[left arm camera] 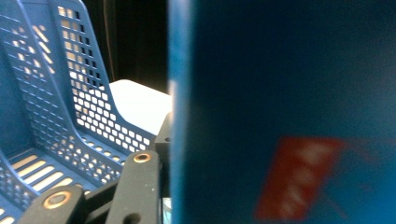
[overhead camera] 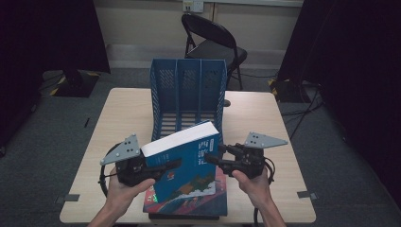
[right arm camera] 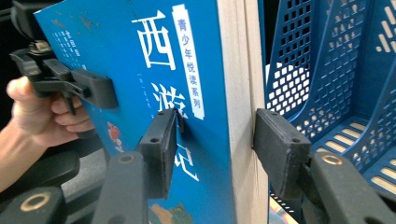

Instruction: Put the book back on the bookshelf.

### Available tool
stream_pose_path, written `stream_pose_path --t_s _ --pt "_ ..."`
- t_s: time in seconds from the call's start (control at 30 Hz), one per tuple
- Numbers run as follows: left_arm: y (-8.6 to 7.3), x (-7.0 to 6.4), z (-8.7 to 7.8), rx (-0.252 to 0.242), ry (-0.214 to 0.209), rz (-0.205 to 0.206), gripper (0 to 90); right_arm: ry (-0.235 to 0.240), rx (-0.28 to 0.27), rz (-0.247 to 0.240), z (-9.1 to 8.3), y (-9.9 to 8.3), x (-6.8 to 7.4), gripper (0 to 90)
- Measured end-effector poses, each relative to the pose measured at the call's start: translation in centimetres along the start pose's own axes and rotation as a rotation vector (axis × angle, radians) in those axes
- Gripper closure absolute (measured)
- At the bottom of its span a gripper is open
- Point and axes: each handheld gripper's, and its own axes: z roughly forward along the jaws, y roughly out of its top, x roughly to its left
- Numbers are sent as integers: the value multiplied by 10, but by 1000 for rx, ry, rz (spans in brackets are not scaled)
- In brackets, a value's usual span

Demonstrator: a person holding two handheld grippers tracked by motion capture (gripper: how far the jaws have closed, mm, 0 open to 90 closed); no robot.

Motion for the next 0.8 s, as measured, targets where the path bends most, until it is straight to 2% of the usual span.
stream_pose_path --t_s 0.07,0.27,0.47,0.53,0.67,0.8 --pt "-2 -1 5 1 -3 20 573 3 2 -4 -1 0 1 494" --pt "-4 -2 4 1 11 49 583 7 9 -9 -1 1 1 483" --pt "-9 -1 6 -35 19 36 583 9 9 -7 -1 1 0 482" --pt "-11 0 7 -46 21 43 589 6 10 -5 0 1 -1 482" --pt "-9 2 8 -22 35 16 584 2 15 -4 1 2 -2 481" --pt "-9 5 9 -27 37 1 584 -1 23 -6 1 2 -2 482"
